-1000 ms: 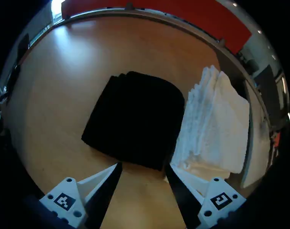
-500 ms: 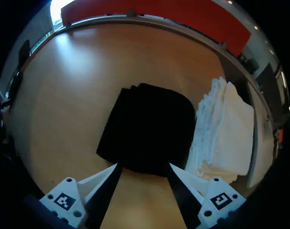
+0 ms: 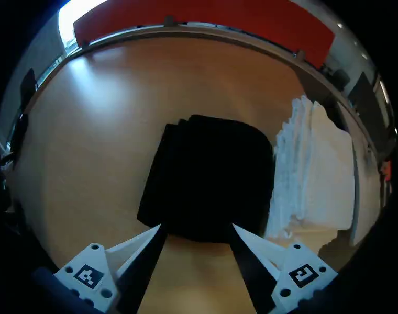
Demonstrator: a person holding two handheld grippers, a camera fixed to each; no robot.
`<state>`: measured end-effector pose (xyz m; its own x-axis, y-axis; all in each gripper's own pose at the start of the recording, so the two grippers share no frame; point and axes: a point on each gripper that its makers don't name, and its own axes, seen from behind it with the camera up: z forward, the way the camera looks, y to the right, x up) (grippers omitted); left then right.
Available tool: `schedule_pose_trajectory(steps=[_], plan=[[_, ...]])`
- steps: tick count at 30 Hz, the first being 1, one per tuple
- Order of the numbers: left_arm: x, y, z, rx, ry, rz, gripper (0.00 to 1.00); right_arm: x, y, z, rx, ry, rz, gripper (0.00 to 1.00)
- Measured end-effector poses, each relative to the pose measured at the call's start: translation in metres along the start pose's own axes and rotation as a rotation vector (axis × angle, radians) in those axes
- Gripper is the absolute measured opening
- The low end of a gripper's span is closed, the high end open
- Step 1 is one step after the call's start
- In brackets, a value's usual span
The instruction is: Fold towel
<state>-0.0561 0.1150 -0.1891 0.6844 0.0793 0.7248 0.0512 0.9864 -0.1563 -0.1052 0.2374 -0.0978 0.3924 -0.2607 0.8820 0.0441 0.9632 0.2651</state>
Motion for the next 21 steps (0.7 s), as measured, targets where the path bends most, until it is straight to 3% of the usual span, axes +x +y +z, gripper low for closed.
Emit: schedule_pose_trajectory(steps=[11,21], plan=[[-0.001,-0.001,-0.002,0.006,-0.003,0.006,0.93,-0.008,-0.001,0.01,0.0,-0.015,0.001,0.85],[0.005,0.0,0.002,0.004,0.007,0.001,0.93,0.006,-0.002,-0.004,-0.005,0.039,0.01,0.85]])
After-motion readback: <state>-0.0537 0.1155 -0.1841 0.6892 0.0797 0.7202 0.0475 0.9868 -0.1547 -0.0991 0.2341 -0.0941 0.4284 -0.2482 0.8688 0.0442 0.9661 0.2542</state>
